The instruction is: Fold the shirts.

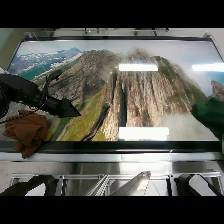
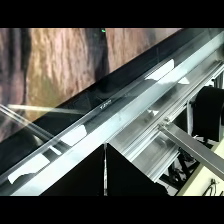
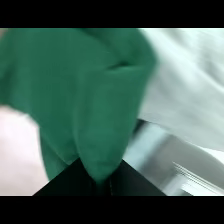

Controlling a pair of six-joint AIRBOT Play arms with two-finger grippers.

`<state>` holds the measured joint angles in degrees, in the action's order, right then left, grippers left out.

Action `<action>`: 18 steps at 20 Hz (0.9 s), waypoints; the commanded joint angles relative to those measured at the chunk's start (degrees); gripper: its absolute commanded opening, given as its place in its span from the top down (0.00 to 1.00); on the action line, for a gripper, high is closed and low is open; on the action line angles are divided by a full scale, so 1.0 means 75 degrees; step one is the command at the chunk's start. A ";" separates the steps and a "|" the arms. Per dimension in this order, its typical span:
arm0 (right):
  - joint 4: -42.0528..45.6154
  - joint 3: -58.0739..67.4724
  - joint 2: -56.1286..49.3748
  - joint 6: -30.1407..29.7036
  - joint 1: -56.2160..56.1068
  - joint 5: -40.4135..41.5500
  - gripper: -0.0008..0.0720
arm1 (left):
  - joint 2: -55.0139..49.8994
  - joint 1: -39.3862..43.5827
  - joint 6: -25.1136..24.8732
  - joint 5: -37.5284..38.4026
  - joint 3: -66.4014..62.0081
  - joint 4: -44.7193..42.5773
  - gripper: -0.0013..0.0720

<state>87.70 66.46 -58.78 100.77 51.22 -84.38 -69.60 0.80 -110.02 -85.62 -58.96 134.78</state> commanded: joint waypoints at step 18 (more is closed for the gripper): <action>-0.0746 -0.1629 -0.0224 -0.0848 0.2165 0.0382 0.03 | 0.0003 0.0009 -0.0125 0.0280 0.0000 0.0058 0.96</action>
<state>89.12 54.24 -61.06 96.29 70.63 -79.96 -69.60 0.82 -110.93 -84.40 -58.96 134.85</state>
